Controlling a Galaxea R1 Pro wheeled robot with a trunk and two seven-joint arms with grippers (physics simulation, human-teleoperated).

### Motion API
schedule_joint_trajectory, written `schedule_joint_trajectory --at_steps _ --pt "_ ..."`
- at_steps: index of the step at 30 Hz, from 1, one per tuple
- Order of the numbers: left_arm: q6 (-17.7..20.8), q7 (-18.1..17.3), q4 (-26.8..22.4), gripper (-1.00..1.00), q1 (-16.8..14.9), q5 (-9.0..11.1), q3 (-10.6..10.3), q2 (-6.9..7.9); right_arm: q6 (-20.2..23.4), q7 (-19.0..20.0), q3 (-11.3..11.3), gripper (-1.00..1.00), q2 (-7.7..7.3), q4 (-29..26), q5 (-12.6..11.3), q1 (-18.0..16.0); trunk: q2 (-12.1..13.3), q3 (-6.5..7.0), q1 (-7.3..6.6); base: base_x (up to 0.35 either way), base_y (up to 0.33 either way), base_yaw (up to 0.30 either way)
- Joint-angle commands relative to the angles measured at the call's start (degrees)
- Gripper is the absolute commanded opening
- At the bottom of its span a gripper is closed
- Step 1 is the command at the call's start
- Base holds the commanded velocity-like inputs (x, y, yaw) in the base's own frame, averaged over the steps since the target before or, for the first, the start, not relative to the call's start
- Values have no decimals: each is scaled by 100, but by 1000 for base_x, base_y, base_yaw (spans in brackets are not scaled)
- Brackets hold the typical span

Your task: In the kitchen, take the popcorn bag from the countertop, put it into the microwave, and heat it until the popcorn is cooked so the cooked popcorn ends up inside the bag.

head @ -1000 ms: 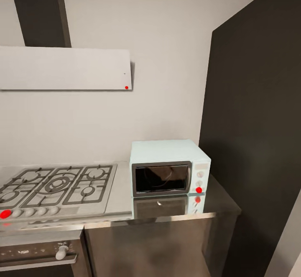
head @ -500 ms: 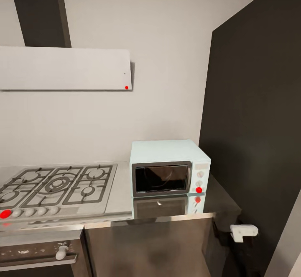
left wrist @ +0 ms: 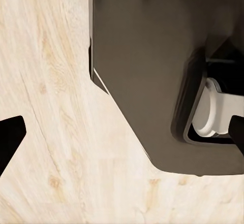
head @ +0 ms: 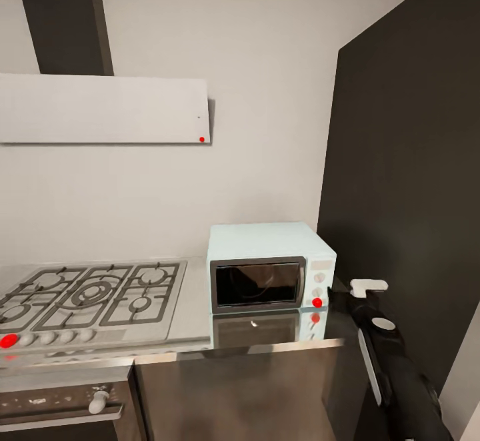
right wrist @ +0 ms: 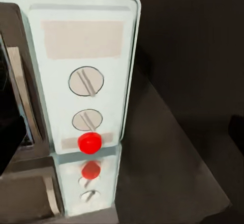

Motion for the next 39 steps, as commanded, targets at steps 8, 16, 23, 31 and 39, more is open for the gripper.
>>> schedule_joint_trajectory --at_steps 8,16,23,31,39 --pt "37 -16 -12 100 1 5 33 1 357 30 376 100 5 1 55 -122 -4 -3 2 89 0 0" --pt "-53 -16 -12 100 2 7 33 1 243 8 392 100 5 1056 56 -120 -4 -3 2 330 0 0" --pt "-225 -16 -12 100 2 8 33 1 -1283 -4 392 100 4 2444 56 -120 -4 -3 2 255 0 0" --pt "-226 -16 -12 100 1 9 33 1 -2023 -5 375 100 -3 3150 57 -120 -4 -3 2 8 0 0" --pt "-226 -16 -12 100 0 10 33 1 -2417 -14 316 100 -23 3537 56 -120 -4 -3 2 0 0 0"
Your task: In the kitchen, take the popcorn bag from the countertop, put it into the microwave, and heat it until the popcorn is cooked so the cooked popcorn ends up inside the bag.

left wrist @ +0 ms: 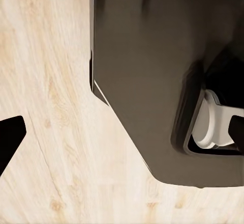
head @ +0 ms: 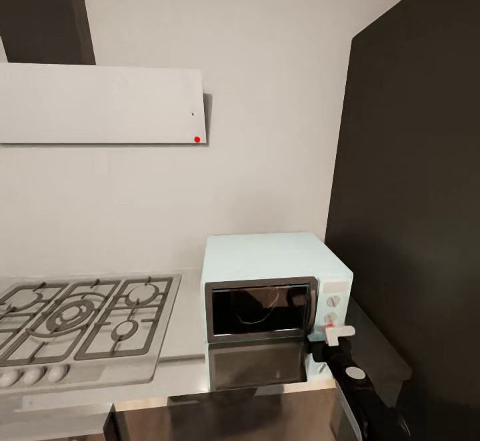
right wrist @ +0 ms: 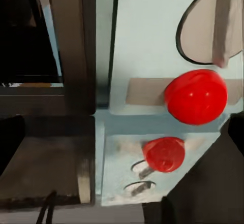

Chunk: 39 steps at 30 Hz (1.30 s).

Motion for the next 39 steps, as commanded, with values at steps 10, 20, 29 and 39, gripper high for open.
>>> schedule_joint_trajectory --at_steps 10,20,29,39 --pt "-156 -17 -139 100 2 -4 67 -108 -414 42 -148 100 -193 243 60 -1 -4 -2 2 0 0 0" --pt "-477 -17 -143 100 2 -4 68 -113 -492 43 -144 100 -350 149 60 -1 -4 -2 2 0 0 0" --pt "-543 -17 -143 100 2 -4 66 -111 -492 46 -140 100 -350 149 60 -1 -4 -2 2 0 0 0" --pt "-543 -17 -143 100 2 -4 63 -113 -501 45 -148 -100 -350 175 60 -1 -4 -2 2 0 0 0"
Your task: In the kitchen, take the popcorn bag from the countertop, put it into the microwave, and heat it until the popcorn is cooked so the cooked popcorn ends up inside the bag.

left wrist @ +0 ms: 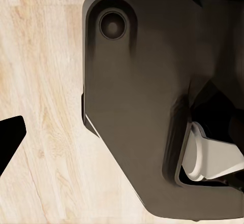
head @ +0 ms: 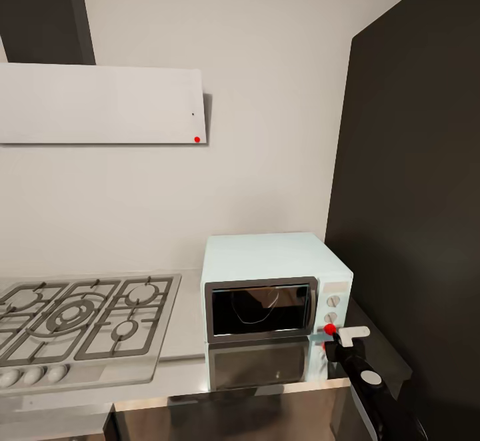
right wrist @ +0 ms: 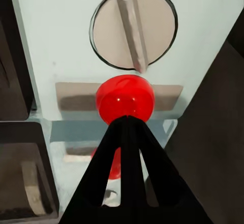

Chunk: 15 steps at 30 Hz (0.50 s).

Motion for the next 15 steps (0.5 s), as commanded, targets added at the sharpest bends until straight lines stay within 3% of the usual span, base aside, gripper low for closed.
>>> schedule_joint_trajectory --at_steps 1,15 --pt "38 -22 -11 100 2 4 38 3 -21 26 -26 -100 4 4 55 -2 -4 -2 2 0 0 0" --pt "38 -22 -10 100 2 4 34 7 -21 28 -26 -100 4 4 55 -2 -4 -2 2 38 0 0"
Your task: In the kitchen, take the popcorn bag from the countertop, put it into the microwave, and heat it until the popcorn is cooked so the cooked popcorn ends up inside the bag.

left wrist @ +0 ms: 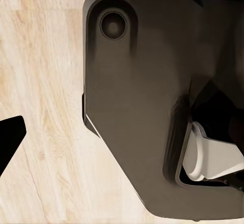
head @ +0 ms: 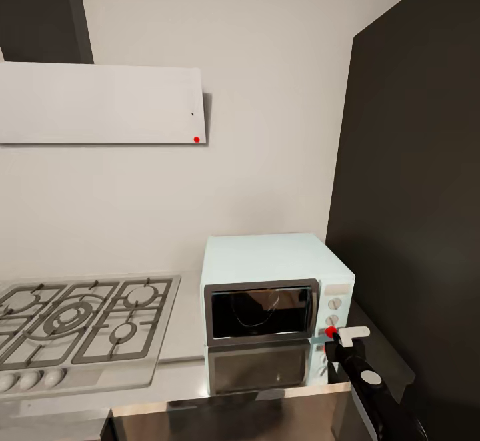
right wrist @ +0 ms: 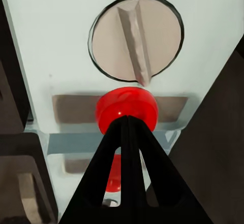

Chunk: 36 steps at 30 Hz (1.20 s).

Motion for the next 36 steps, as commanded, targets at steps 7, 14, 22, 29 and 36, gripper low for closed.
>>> schedule_joint_trajectory --at_steps 7,14,22,29,36 --pt "38 -22 -11 100 2 4 34 1 -21 24 -26 -100 4 4 55 -2 -4 -17 2 0 0 0" --pt "38 -22 -11 100 2 4 37 3 -21 32 -26 -100 4 4 55 -2 -4 -22 2 0 0 0" --pt "38 -22 -11 100 2 4 34 3 -21 32 -26 -100 4 4 55 -2 -4 -41 2 1 0 0" --pt "36 -22 -9 100 2 4 34 1 -21 32 -26 -100 4 4 55 -2 -4 -41 2 161 0 0" --pt "35 -22 -10 100 2 4 34 1 -21 32 -26 -100 4 4 55 -2 -4 -41 2 89 0 0"
